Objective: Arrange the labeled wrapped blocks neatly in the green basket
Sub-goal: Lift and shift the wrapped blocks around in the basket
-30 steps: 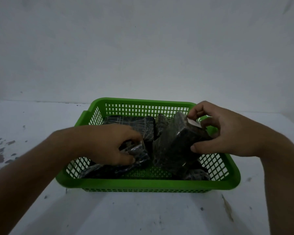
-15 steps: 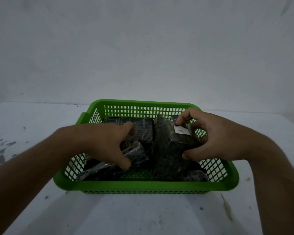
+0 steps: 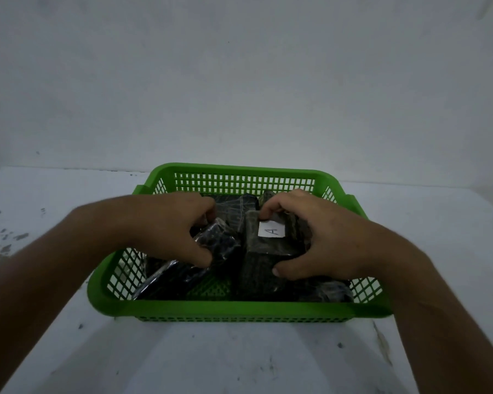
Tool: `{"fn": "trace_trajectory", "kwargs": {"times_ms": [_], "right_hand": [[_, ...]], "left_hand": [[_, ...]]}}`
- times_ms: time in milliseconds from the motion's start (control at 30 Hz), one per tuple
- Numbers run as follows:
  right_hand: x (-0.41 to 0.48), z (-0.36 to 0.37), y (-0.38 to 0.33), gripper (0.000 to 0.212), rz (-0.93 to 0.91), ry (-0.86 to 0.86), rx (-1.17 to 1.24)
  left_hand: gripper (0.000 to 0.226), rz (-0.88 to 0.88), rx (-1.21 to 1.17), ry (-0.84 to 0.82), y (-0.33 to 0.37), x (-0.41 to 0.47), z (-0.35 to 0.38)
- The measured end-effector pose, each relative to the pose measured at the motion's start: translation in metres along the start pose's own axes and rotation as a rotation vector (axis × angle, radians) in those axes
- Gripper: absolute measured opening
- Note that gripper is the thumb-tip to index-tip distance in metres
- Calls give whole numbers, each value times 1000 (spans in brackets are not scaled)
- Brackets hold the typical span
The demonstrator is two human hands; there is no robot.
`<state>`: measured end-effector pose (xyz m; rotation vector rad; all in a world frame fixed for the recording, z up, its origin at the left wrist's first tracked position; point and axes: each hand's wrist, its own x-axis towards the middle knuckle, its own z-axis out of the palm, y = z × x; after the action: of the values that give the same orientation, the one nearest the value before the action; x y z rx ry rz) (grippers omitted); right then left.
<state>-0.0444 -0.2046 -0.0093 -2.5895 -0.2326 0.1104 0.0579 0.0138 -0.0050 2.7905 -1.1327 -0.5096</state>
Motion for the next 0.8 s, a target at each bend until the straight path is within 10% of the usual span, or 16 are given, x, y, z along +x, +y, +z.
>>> {"fn": "trace_trajectory", "kwargs": {"times_ms": [533,800], "right_hand": [[-2,1,-11,65,12,-113,-51],[11,25,-23,60,-92,182,-59]], "left_hand": [[21,142,-245,241,-17,-17,21],[48,284,-720,424,-26,-37,4]]}}
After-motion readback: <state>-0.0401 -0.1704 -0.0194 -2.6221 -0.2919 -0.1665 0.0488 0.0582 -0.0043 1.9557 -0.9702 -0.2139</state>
